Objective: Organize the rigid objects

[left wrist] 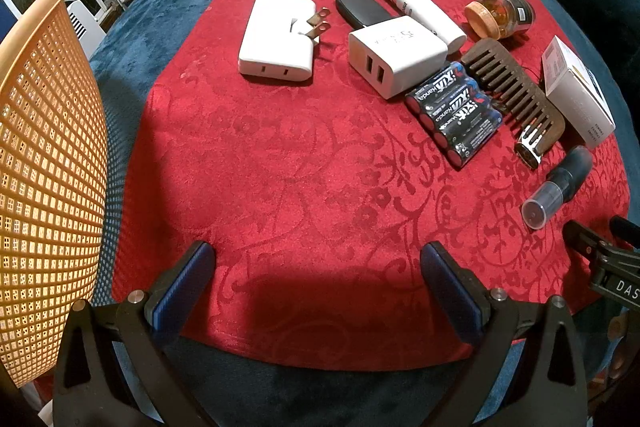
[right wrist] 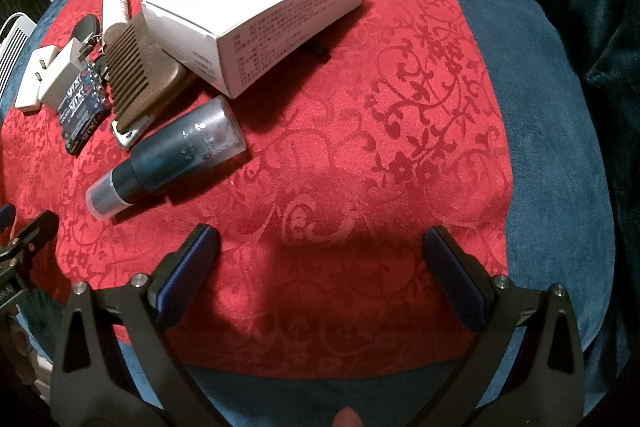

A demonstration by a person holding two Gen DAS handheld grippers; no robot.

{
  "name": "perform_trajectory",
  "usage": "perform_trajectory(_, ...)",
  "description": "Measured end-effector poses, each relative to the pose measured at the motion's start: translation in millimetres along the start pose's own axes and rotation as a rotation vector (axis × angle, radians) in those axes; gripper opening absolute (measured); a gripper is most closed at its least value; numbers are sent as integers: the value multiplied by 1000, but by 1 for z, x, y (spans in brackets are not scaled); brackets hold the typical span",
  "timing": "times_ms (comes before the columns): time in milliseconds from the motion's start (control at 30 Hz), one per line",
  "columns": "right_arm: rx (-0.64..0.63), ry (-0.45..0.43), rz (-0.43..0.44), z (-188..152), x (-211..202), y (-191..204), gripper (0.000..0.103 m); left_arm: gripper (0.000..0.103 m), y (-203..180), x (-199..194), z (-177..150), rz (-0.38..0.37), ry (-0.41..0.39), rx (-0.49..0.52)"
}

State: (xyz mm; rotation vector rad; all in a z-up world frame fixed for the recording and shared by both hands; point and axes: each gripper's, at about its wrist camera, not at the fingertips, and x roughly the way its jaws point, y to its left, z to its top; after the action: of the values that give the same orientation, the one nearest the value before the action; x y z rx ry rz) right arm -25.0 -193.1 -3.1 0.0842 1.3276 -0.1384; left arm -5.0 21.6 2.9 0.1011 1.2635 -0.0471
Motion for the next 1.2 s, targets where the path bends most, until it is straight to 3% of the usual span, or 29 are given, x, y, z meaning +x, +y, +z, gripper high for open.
perform_trajectory(267,-10,0,14,-1,1,-3,103,103,1,0,1,-2,-3,0)
perform_trajectory(467,-9,59,49,10,3,-11,103,103,2,-7,2,-5,-22,4)
perform_trajectory(600,36,-24,94,14,-24,-17,102,102,0,-14,-1,-4,-33,14)
perform_trajectory(733,108,-103,148,48,-44,-17,102,102,-6,-21,-2,-17,-48,30)
perform_trajectory(867,215,-160,89,95,-45,-10,102,102,-3,-27,6,-36,-57,14)
perform_trajectory(967,283,-134,71,120,-33,-2,102,102,0,-31,20,-49,-62,-17)
perform_trajectory(1100,346,-28,6,130,-4,2,102,102,4,-32,43,-59,-69,-41)
perform_trajectory(1133,364,-15,7,130,2,0,95,102,6,-33,51,-62,-74,-44)
perform_trajectory(1167,381,-9,29,127,6,-4,76,102,6,-33,56,-62,-79,-47)
perform_trajectory(1200,387,0,76,125,9,-7,74,102,8,-32,63,-60,-81,-50)
